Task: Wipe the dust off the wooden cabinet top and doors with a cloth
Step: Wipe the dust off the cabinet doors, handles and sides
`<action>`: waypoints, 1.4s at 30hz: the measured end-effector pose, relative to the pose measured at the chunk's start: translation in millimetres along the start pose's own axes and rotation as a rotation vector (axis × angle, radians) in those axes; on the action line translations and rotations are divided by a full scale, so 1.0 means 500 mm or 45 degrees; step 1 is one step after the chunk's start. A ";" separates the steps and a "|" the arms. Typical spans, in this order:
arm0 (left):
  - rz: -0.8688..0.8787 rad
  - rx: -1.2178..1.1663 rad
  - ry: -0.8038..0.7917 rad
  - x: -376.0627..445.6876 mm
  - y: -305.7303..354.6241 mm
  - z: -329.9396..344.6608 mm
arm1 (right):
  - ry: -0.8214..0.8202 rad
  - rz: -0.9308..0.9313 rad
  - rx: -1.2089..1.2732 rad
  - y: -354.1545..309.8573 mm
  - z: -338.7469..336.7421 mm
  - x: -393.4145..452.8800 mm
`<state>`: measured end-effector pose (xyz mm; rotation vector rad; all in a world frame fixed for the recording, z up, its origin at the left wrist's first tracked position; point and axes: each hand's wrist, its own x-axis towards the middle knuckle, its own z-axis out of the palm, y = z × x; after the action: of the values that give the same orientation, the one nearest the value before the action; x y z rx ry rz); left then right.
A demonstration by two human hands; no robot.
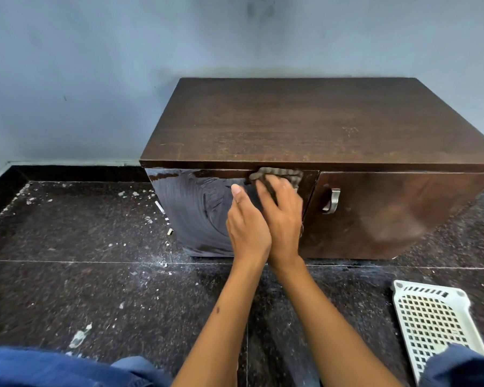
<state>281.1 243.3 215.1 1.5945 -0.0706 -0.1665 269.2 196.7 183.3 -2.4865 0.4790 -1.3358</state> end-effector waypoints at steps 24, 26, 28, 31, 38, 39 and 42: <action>-0.504 -0.064 -0.257 0.011 0.018 -0.034 | -0.274 1.677 1.987 0.060 -0.077 -0.011; -0.493 -0.121 -0.257 0.014 0.021 -0.036 | -0.392 1.638 2.026 0.069 -0.092 -0.011; -0.492 -0.159 -0.256 0.016 0.024 -0.037 | -0.465 1.599 1.989 0.067 -0.101 -0.010; -0.476 -0.145 -0.274 0.015 0.024 -0.036 | -0.278 1.591 1.749 0.056 -0.097 -0.018; -0.402 -0.081 -0.160 0.020 0.020 -0.037 | 0.418 0.501 0.581 0.018 -0.050 0.009; -0.401 -0.077 -0.141 0.023 0.018 -0.040 | 0.388 0.380 0.482 0.014 -0.033 0.012; -0.387 -0.117 -0.071 0.036 0.008 -0.049 | 0.140 0.139 0.256 0.017 0.010 -0.007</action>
<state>302.9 264.5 218.5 1.5020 0.1357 -0.4447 270.3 191.0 174.6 -2.2027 0.4720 -1.4080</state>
